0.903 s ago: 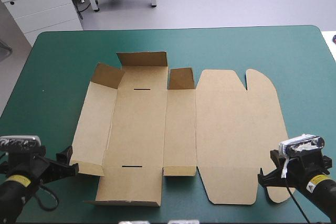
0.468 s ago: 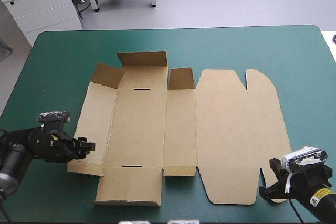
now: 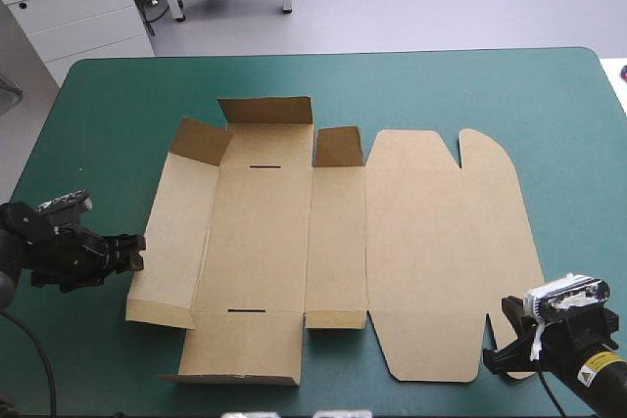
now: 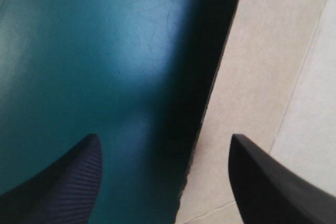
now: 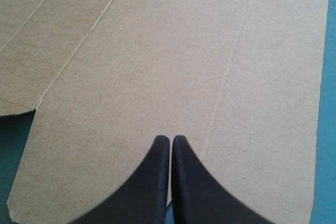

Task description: Fold the box

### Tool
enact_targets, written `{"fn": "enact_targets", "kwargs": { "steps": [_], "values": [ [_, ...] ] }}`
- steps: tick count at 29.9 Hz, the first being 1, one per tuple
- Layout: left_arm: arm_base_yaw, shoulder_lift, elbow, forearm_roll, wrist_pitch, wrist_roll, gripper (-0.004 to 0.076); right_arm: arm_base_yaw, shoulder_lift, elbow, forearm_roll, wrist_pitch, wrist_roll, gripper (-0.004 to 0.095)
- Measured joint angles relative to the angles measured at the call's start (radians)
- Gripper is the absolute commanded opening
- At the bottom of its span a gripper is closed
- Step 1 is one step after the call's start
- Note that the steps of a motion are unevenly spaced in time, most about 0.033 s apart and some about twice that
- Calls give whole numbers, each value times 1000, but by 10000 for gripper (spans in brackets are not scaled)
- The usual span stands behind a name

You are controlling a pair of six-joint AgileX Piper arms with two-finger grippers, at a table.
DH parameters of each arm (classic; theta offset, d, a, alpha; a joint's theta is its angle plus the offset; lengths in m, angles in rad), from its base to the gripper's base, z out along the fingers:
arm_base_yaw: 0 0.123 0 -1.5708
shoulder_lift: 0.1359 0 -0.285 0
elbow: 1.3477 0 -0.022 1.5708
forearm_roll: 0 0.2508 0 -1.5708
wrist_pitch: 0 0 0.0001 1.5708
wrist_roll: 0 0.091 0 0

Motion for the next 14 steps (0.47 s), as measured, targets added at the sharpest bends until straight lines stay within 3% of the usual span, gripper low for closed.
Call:
{"fn": "enact_targets", "kwargs": {
  "steps": [5,14],
  "values": [
    [101,44,-3,-224,60,198,487,0,0,0,10,-3,-16,-1],
    [65,147,-3,-249,109,256,487,0,0,1,18,-7,-28,-1]
  ]
}}
